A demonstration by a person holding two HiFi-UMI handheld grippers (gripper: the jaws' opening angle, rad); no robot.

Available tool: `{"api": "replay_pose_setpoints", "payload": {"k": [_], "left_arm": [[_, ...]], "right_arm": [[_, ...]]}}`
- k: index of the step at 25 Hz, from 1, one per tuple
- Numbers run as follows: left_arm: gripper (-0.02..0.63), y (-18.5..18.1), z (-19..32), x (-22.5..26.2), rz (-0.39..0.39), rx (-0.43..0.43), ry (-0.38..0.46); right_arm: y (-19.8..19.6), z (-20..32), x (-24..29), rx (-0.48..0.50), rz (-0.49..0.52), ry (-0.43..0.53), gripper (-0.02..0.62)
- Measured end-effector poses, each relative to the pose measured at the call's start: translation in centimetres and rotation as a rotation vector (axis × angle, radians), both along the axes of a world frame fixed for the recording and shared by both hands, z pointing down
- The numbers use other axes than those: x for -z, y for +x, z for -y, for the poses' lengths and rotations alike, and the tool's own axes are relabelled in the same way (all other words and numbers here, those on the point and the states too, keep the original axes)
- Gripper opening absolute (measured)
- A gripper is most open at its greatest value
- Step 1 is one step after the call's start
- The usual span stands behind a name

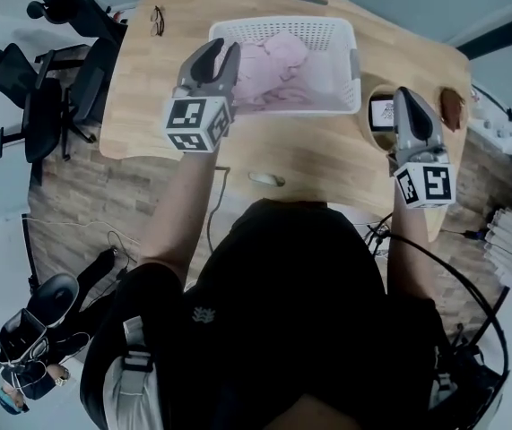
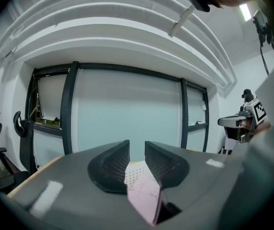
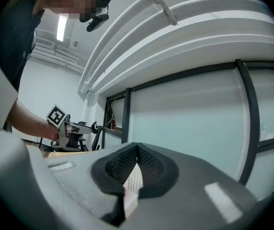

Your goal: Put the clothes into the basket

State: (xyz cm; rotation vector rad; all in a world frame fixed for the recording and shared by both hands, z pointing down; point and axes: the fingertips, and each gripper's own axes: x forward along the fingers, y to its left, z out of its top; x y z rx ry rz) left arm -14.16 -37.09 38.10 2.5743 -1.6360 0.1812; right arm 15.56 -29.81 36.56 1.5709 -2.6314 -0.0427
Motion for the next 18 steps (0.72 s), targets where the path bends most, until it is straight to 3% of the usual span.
{"api": "replay_pose_setpoints", "payload": {"k": [11,18], "left_arm": [[0.009,-3.4,-4.4,1.3,-0.046,0.08,0.072],[0.006,-3.4,-8.3,2.2,-0.053,0.099,0.07]], "right_arm": [[-2.6,1.5,0.0,0.068,0.057,0.019,0.002],[-2.1,-0.5,-0.7,0.074,0.042,0.002,0.002]]}}
